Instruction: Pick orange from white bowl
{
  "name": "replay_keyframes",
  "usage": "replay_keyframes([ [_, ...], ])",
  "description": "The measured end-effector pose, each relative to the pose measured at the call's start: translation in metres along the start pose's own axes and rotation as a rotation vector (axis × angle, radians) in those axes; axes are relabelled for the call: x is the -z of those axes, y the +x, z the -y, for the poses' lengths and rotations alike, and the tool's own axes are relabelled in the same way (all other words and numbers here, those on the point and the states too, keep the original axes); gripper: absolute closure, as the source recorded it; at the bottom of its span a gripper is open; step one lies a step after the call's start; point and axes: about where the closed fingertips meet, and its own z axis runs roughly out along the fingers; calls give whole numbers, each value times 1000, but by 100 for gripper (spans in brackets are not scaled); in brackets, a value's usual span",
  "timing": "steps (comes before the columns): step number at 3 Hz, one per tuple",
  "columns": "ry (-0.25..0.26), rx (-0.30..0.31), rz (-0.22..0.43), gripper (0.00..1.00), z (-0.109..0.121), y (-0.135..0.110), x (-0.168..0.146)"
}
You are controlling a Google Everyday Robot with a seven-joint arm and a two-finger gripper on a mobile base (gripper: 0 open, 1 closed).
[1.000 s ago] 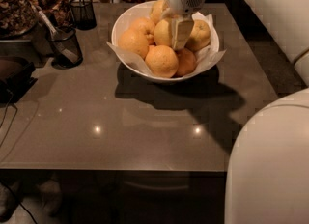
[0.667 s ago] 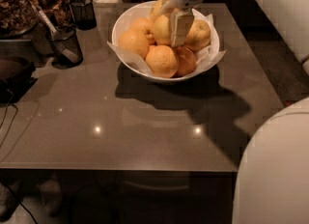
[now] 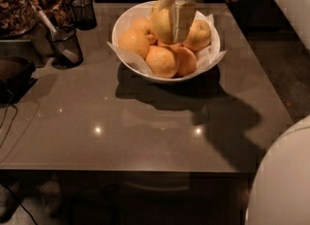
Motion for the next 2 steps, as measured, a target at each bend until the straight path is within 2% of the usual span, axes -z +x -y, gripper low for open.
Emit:
replay_keyframes([
  [1,3,1,1,100,0,0,1],
  [2,67,5,-15,100,1,-26,54],
])
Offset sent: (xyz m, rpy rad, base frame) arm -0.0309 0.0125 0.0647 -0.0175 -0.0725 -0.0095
